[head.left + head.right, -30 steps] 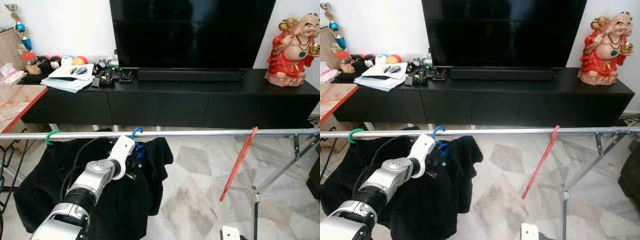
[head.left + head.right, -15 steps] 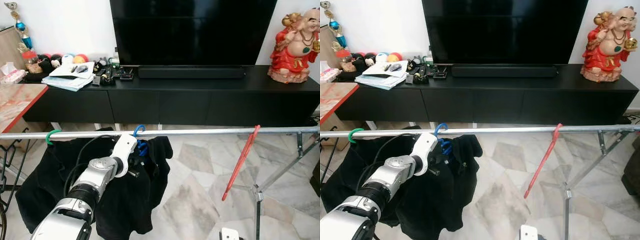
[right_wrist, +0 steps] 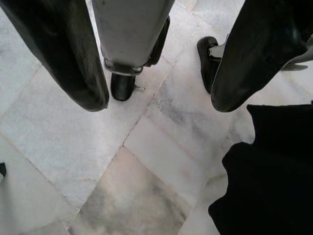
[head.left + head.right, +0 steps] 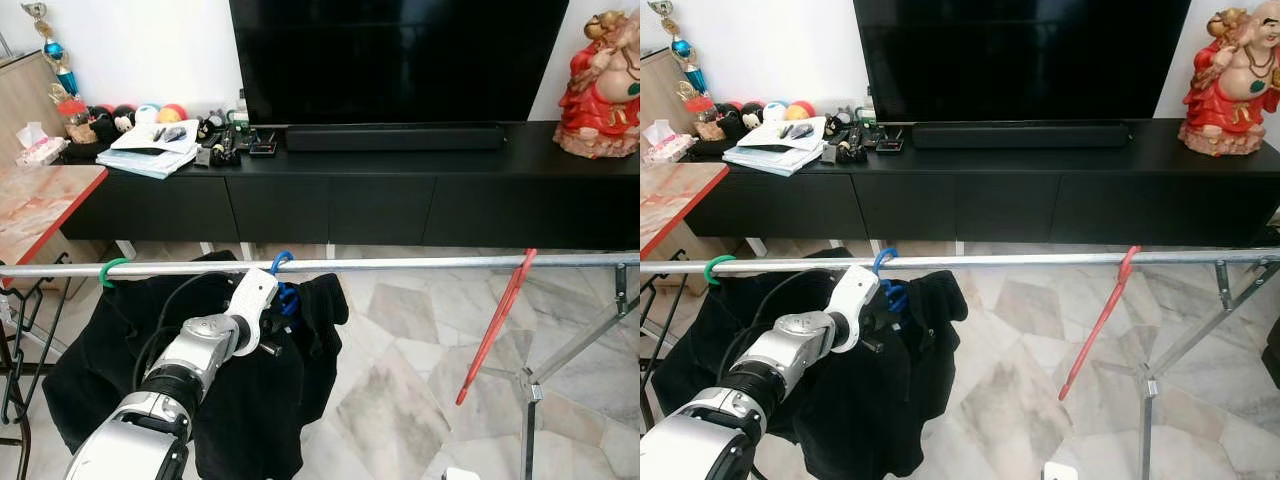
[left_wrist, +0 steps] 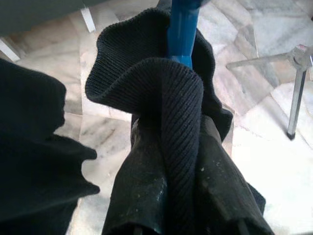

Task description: Hang hanger

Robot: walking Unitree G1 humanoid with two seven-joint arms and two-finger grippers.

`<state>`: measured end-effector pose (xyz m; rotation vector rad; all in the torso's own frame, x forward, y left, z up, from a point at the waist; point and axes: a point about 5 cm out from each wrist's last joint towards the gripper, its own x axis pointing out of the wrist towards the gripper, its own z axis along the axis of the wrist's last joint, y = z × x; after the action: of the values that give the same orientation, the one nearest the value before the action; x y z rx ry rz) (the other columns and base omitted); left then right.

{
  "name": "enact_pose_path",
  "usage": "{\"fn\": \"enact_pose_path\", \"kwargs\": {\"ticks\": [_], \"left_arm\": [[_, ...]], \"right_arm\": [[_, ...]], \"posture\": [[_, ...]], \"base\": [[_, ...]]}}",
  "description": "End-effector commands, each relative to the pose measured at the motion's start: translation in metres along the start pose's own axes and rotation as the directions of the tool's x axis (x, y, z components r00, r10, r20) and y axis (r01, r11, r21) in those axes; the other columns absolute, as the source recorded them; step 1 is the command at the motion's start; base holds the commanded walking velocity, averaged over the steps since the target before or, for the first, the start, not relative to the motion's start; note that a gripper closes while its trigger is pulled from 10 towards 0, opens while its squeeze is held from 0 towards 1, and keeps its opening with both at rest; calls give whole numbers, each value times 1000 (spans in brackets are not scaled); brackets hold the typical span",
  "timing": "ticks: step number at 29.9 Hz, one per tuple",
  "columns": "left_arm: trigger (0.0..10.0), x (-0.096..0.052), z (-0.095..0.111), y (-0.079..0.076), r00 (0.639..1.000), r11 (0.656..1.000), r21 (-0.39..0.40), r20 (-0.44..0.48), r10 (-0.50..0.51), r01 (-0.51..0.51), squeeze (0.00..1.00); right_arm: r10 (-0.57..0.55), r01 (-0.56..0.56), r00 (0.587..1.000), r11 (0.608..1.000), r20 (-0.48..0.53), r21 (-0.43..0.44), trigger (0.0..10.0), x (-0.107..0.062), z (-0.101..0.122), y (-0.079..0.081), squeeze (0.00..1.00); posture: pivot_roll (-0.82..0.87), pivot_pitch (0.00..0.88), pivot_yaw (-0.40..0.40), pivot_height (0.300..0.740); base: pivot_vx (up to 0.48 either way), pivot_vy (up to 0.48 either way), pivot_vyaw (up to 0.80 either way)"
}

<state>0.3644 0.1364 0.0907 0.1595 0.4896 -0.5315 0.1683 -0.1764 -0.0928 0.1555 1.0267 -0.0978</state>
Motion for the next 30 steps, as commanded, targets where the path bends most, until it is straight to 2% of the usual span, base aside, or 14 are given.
{"fn": "enact_pose_path", "kwargs": {"ticks": [1,3,8,9,10,12,13,20,24,26,28,30], "left_arm": [[10000,-1,-17,-1,996,1000,11,-87,-12,13,0],[10000,-1,-20,-2,997,1000,12,-82,-13,14,0],[10000,-2,-14,-3,1000,1000,-12,2,-18,18,0],[10000,-2,-13,-3,999,999,-28,29,-17,17,541],[10000,-3,-13,-4,999,999,-36,42,-20,22,937],[10000,-3,-12,-4,998,999,-40,50,-23,25,937],[10000,-3,-13,-4,998,999,-41,55,-23,26,1000],[10000,-11,-8,0,989,998,-69,146,12,-2,1000],[10000,-25,-6,1,975,998,-61,222,26,-13,1000],[10000,-28,-7,0,972,998,-58,232,27,-14,1000],[10000,-39,-12,1,968,999,-25,248,51,-46,1000],[10000,-50,-17,2,958,996,-33,270,91,-86,1000]], "right_arm": [[5,-5,1000,1000,2,-5,10000,0,-1,1,0],[5,-5,1000,1000,1,-6,10000,0,-1,0,0],[6,-6,1000,1000,1,-9,10000,0,-1,0,0],[6,-6,1000,1000,1,-10,10000,0,-1,0,0],[6,-6,1000,1000,1,-9,10000,0,-1,0,0],[6,-6,1000,1000,1,-9,10000,0,-1,0,0],[6,-6,1000,1000,2,-9,10000,0,0,0,0],[7,-7,1000,1000,2,-13,10000,0,1,1,0],[10,-10,1000,1000,3,-21,10000,0,3,1,0],[10,-10,1000,1000,4,-22,10000,0,4,1,0],[11,-11,1000,1000,5,-29,10000,1,5,0,0],[12,-12,1000,999,5,-38,10000,1,7,0,0]], "posture": [[125,46,71,740],[125,47,70,740],[127,46,68,740],[127,46,68,740],[127,46,67,740],[127,46,67,740],[127,46,66,740],[132,44,59,740],[141,37,51,740],[145,32,45,740],[151,27,40,740],[154,24,36,740]], "base": [[0,0,0],[0,0,0],[0,0,0],[0,0,0],[0,0,0],[0,0,0],[0,0,0],[0,0,0],[0,0,0],[0,0,0],[0,0,0],[0,0,0]]}}
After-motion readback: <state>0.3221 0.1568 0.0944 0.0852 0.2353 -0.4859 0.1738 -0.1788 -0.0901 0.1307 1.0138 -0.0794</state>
